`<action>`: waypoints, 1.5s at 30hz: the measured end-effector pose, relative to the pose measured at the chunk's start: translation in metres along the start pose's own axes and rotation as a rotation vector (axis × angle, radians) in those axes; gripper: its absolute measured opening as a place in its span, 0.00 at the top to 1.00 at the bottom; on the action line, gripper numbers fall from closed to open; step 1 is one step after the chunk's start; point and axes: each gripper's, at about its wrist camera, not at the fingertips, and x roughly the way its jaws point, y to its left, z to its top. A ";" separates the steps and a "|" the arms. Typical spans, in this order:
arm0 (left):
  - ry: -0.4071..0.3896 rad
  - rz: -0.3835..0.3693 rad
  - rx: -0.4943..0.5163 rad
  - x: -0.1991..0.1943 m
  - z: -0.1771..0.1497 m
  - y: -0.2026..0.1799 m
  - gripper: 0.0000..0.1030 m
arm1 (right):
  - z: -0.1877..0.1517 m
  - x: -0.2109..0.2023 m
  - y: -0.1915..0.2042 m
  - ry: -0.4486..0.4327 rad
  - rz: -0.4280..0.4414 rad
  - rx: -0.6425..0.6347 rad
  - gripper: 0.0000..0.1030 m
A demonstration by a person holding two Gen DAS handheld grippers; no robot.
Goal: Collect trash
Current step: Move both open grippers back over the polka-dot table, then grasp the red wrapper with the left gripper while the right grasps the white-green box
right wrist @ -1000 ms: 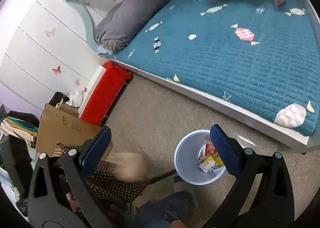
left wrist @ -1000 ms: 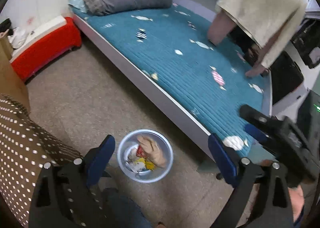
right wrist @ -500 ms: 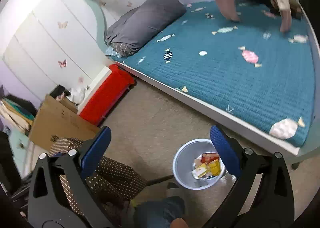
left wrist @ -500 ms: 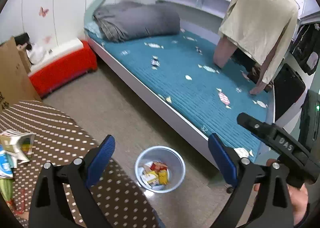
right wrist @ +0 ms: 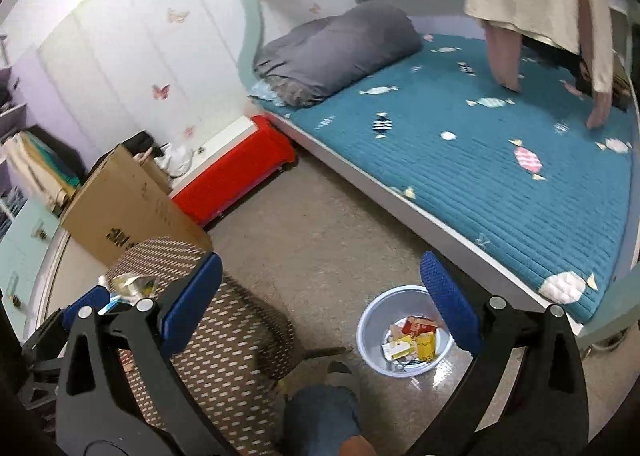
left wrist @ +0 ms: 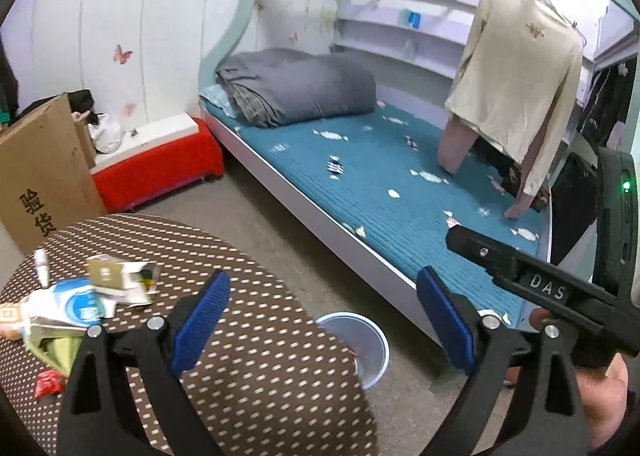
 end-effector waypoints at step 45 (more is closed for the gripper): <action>0.069 0.316 -0.305 -0.062 -0.130 0.260 0.11 | -0.066 0.099 0.215 0.230 0.228 -0.348 0.06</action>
